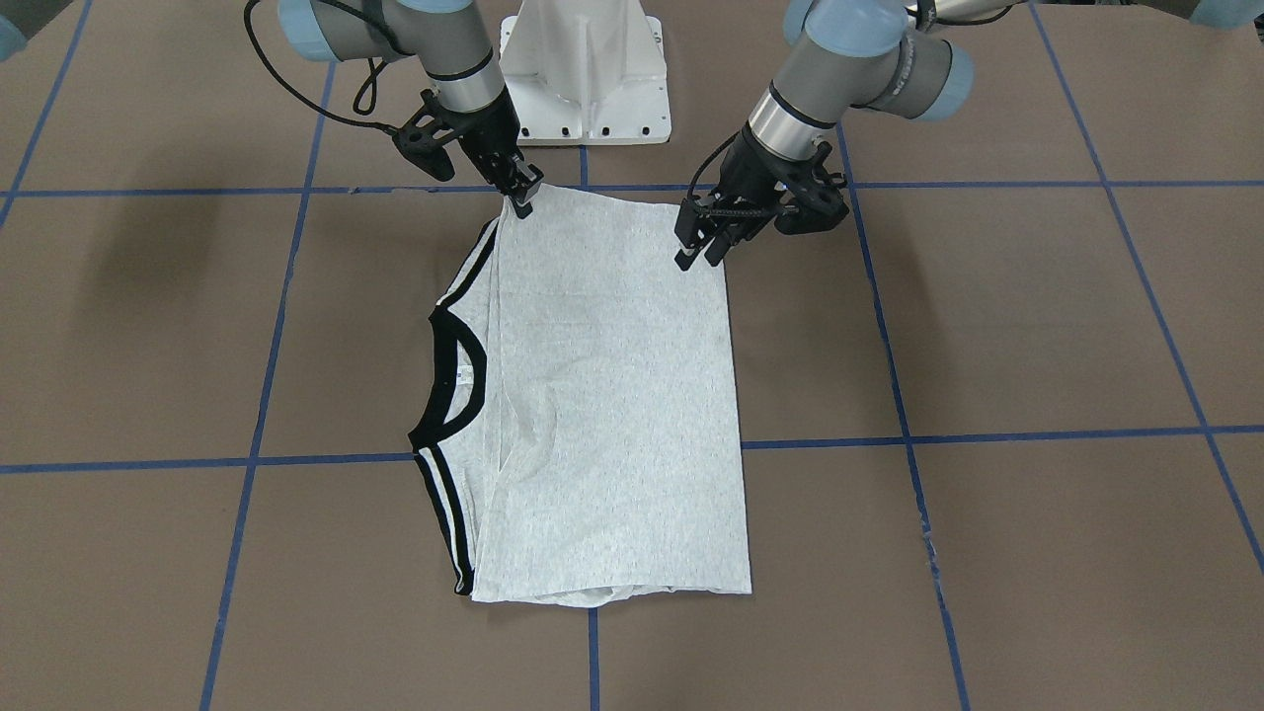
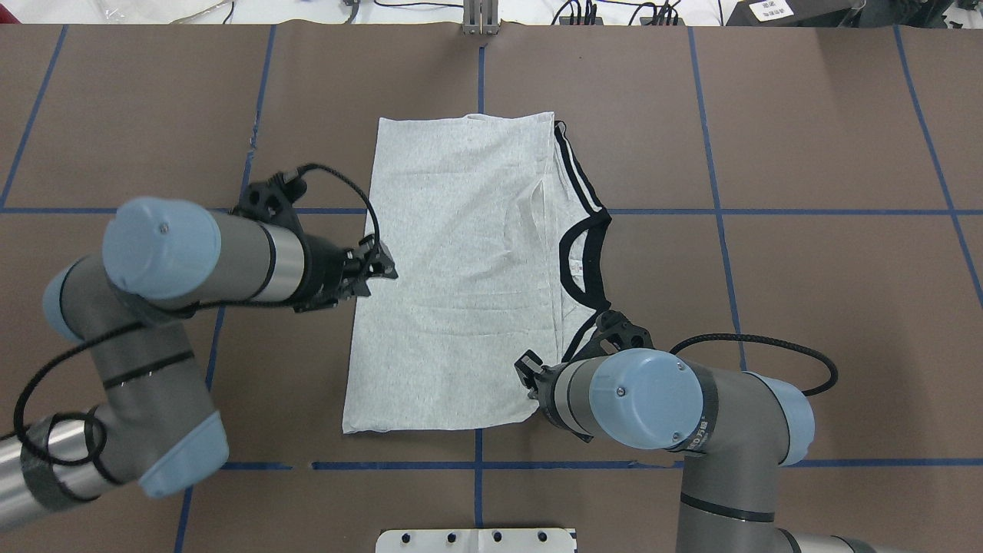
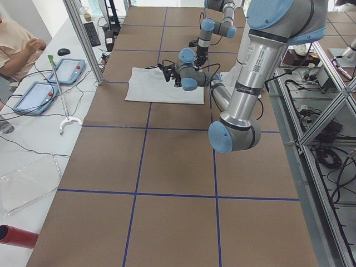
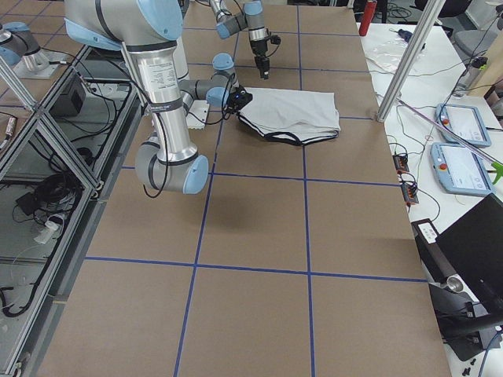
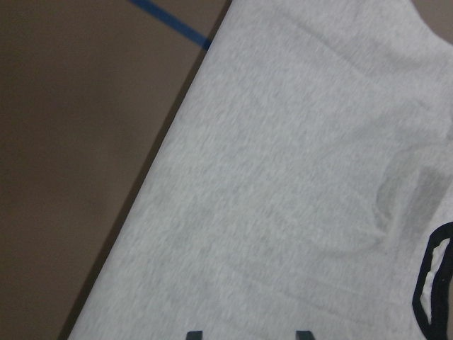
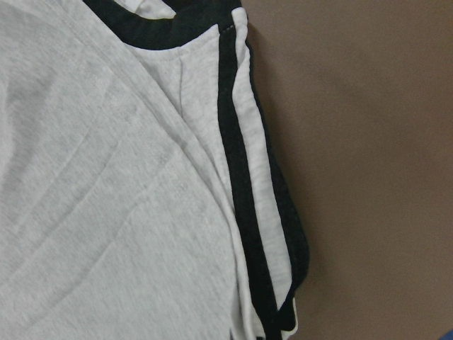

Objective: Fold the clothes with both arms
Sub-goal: 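Lower the left gripper to the shirt corner nearest the robot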

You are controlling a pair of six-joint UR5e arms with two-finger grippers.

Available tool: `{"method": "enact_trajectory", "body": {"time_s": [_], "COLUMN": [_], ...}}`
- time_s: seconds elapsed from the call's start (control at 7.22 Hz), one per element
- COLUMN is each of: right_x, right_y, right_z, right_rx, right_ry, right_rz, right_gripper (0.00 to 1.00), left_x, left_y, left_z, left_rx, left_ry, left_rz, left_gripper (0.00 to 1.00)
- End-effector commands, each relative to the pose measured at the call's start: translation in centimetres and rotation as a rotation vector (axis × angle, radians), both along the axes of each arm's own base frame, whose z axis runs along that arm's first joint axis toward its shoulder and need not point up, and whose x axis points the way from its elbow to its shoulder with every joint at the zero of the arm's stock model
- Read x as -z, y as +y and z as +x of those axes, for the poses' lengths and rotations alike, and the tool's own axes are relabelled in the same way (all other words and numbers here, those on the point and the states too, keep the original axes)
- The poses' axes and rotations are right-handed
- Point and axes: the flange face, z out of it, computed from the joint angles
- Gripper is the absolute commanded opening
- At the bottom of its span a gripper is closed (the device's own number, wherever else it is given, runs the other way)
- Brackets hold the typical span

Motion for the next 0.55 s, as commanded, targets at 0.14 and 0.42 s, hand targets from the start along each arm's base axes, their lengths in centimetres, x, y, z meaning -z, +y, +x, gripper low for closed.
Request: {"method": "enact_trajectory", "body": {"time_s": [0.14,0.42], "right_x": [0.3,0.3], "right_y": [0.1,0.1], "right_z": [0.3,0.3], "right_rx": [0.001,0.001], "right_ry": [-0.009,-0.008], "right_rz": [0.003,0.003], "right_gripper": [0.0,0.0], "left_x": [-4.5,-5.6], "left_y": [7.4,8.5], "left_z": [2.9,4.0], "left_rx": [-0.045,-0.061], "left_ry": [-0.07,-0.095], "left_rz": [-0.158,-0.172], "left_gripper": [0.58,0.58]}}
